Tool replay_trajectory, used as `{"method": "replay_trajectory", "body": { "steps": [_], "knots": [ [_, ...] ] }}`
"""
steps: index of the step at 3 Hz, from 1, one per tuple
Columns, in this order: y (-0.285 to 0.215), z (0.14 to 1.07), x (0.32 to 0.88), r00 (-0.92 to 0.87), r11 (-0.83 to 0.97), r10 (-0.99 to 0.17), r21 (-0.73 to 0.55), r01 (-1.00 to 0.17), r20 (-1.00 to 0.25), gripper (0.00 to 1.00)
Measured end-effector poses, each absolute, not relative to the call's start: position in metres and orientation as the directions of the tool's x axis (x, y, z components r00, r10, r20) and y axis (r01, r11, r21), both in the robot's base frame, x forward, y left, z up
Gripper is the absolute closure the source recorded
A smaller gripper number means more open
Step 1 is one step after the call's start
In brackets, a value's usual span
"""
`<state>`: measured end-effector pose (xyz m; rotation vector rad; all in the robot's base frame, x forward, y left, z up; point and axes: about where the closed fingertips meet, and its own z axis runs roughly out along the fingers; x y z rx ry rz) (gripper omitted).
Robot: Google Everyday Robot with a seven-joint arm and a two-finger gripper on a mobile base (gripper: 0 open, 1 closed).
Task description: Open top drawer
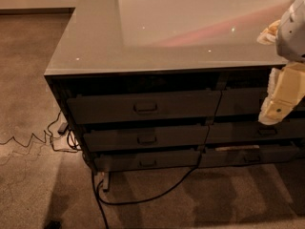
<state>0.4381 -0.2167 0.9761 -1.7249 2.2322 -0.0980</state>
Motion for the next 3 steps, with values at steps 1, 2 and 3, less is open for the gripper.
{"method": "replay_trajectory", "body": {
  "steps": [1,2,3],
  "knots": [
    [-0.217,0.976,0.438,-0.221,0.27,-0.953,-0.245,-0.931,-0.207,0.0],
    [-0.212,0.971,0.443,-0.176,0.232,-0.955,-0.232,-0.945,-0.239,0.0],
    [-0.192,0.94,0.453,-0.065,0.106,-0.967,-0.156,-0.982,-0.247,0.0]
  ]
}}
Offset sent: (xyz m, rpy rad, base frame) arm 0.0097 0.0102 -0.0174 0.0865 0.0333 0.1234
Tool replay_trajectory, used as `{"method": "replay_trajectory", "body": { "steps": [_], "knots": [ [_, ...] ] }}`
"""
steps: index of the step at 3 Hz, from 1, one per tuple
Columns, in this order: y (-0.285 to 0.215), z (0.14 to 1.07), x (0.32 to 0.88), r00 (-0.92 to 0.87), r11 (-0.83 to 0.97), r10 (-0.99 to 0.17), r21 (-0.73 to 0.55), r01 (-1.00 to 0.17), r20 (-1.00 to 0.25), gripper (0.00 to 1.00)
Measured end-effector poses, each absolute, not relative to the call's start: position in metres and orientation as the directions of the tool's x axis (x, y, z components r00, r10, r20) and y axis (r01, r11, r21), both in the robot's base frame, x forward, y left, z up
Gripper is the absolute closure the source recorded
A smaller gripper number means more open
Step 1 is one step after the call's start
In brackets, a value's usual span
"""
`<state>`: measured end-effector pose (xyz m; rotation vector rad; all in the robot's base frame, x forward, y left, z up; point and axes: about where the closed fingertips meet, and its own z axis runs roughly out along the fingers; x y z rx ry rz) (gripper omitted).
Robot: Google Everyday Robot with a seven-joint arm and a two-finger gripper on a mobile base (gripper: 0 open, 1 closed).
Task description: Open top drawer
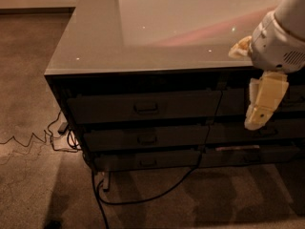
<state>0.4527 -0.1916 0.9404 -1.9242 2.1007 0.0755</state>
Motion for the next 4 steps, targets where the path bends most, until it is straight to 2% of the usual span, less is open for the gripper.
{"method": "replay_trajectory", "body": {
  "steps": [1,2,4],
  "knots": [
    [-0.166,0.916,0.448,0.043,-0.03,-0.987,-0.081,-0.996,-0.157,0.0],
    [-0.166,0.916,0.452,0.043,-0.029,-0.988,-0.094,-0.995,-0.151,0.0],
    [-0.176,0.898,0.478,0.019,0.031,-0.947,-0.15,-0.988,-0.32,0.0]
  ]
}}
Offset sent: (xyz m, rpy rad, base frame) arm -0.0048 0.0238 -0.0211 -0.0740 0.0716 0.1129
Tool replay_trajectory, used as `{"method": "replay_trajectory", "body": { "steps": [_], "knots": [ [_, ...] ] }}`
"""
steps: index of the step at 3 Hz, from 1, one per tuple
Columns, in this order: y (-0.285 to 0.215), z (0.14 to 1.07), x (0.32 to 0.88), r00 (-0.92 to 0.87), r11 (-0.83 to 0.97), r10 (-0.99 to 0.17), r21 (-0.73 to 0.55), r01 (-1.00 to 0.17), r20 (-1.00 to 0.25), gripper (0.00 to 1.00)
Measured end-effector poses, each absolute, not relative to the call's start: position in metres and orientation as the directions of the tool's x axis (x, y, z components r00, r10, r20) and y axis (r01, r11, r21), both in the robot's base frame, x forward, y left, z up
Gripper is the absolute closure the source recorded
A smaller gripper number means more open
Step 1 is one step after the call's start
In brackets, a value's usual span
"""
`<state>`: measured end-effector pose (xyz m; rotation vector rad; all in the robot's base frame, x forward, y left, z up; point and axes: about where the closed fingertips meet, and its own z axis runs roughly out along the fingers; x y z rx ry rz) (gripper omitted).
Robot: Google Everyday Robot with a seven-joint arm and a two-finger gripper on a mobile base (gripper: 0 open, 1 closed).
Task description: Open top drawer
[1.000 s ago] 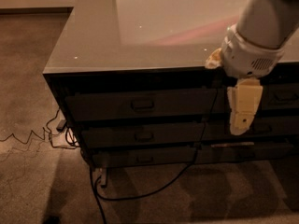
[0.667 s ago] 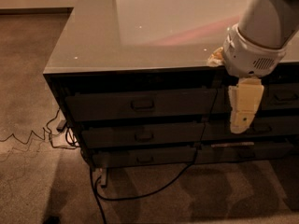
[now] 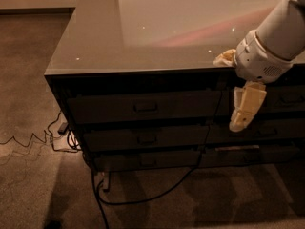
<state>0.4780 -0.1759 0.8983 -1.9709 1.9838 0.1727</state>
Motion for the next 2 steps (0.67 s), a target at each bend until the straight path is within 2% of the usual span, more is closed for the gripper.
{"method": "replay_trajectory", "body": {
  "steps": [2],
  "knots": [
    [-0.164,0.866,0.535,0.024,0.068,-0.925,-0.228,-0.971,-0.38,0.0]
  ]
}}
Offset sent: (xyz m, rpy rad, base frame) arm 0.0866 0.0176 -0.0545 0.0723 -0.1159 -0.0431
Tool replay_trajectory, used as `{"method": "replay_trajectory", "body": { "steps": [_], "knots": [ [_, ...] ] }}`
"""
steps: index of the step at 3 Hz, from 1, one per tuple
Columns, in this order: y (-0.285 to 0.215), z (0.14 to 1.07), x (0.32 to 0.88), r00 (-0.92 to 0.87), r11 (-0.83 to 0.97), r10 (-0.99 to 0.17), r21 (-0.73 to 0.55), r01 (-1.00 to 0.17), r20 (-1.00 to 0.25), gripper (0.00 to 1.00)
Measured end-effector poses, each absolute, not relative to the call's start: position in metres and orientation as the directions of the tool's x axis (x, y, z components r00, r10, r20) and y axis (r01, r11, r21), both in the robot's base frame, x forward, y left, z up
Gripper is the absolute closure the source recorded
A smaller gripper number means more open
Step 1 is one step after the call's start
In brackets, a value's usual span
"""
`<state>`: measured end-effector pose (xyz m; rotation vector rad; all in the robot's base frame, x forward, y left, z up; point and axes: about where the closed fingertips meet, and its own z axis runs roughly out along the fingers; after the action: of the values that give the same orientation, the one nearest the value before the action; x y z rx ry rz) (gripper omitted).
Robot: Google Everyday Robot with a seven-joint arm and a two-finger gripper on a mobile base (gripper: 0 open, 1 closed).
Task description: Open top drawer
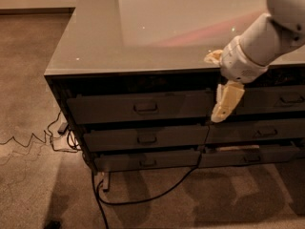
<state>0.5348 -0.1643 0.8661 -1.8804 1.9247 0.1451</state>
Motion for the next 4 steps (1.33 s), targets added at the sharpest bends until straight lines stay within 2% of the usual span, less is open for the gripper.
{"method": "replay_trajectory", "body": {
  "steps": [4],
  "knots": [
    [-0.118,0.782,0.571,0.099,-0.034,-0.931,-0.188,-0.982,-0.352,0.0]
  ]
}}
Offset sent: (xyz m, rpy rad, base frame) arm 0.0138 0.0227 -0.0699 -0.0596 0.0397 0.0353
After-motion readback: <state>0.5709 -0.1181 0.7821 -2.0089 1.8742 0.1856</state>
